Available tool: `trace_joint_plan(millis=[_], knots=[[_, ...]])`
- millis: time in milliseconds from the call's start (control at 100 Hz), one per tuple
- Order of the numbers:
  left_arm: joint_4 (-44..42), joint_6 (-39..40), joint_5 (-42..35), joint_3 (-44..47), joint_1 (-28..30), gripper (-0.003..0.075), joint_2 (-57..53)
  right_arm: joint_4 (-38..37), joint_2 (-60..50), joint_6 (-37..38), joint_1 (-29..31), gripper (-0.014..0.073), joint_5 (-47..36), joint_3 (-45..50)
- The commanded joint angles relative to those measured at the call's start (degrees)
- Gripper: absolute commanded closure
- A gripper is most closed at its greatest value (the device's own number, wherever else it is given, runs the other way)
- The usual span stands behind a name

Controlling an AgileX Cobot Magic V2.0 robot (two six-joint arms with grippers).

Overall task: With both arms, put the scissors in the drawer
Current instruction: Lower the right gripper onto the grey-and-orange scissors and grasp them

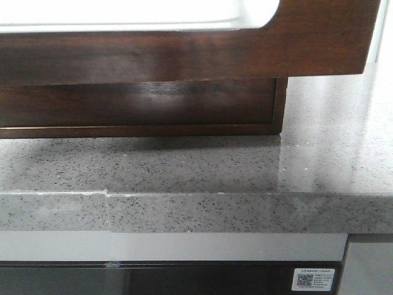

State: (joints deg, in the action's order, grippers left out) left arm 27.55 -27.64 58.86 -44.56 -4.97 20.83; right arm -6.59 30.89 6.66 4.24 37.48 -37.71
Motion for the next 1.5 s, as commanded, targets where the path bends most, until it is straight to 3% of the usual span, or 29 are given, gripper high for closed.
trace_joint_plan(millis=[0,170,320,430,650,770,1490], knots=[[-4.53,1.99,-2.83,-3.38,-0.34,0.0387,0.66,-5.13,5.75,3.07,0.99,0.0141,1.22,-4.3],[-12.69,4.62,-3.56,-3.34,-0.34,0.0387,0.66,-6.09,17.18,3.43,4.36,0.0143,7.98,-11.31],[-10.68,4.72,-6.45,-3.34,-0.34,0.0387,0.66,-5.12,27.7,3.05,9.61,0.0144,12.47,-16.84],[-9.11,4.72,-8.56,-2.69,-0.34,0.0387,0.66,-0.97,35.89,-1.82,12.4,0.016,15.51,-20.87],[-8.23,4.72,-11.03,-0.71,-0.34,0.0387,0.66,1.66,49.64,-5.91,13.04,0.0272,19.03,-29.08],[-8.03,4.72,-11.43,-0.59,-0.34,0.0387,0.66,3.61,55.37,-7.79,13.04,0.029,21.05,-33.79],[-8.03,4.72,-11.42,-0.59,-0.34,0.0387,0.66,5.43,72.88,-11.23,13.62,0.029,30.21,-51.02]])
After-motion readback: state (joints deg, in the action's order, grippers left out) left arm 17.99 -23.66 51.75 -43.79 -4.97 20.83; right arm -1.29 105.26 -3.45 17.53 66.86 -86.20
